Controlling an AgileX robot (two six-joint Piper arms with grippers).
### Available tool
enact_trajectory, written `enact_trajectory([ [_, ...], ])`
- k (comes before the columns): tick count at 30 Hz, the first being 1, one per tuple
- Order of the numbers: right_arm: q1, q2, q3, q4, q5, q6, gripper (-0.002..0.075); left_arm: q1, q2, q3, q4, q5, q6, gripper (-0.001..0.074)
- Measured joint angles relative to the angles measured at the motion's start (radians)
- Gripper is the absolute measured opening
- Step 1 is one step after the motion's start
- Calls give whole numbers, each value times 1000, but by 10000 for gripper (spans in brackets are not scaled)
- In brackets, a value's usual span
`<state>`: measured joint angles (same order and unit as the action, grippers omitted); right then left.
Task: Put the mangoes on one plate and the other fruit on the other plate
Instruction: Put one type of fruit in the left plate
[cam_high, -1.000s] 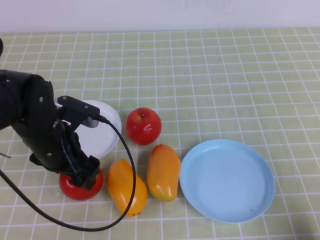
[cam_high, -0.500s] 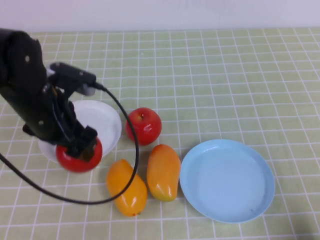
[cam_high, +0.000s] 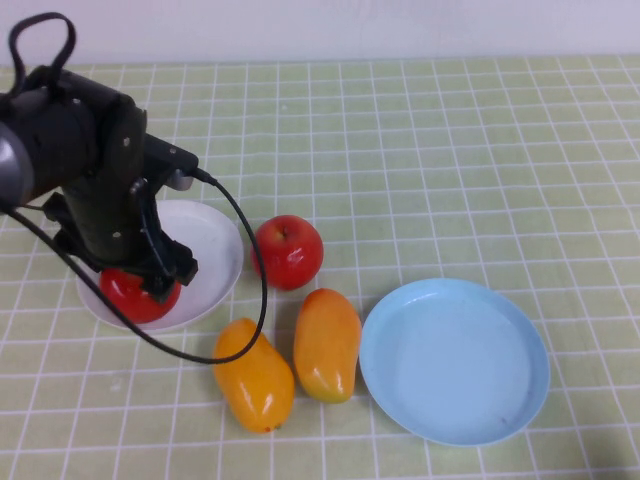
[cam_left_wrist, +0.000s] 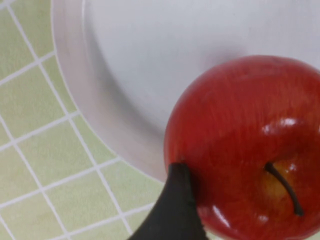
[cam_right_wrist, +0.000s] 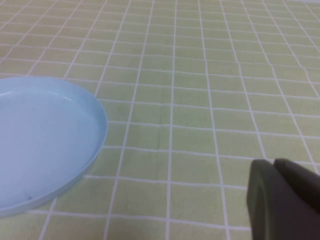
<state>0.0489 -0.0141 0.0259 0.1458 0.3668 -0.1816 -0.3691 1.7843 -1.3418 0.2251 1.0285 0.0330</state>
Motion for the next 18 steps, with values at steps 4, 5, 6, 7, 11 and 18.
enact_trajectory([
  [4, 0, 0, 0, 0, 0, 0, -15, 9, 21, -11, -3, -4, -5, 560],
  [5, 0, 0, 0, 0, 0, 0, -16, 13, 21, -11, -5, -4, -5, 560],
  [6, 0, 0, 0, 0, 0, 0, -15, 18, 21, -13, -5, -4, -5, 560],
  [7, 0, 0, 0, 0, 0, 0, -16, 23, 21, -12, -5, -2, -5, 560],
  [11, 0, 0, 0, 0, 0, 0, -15, 35, 21, -13, -5, 19, -33, 615],
  [18, 0, 0, 0, 0, 0, 0, -15, 39, 14, -20, -7, 33, -59, 668],
])
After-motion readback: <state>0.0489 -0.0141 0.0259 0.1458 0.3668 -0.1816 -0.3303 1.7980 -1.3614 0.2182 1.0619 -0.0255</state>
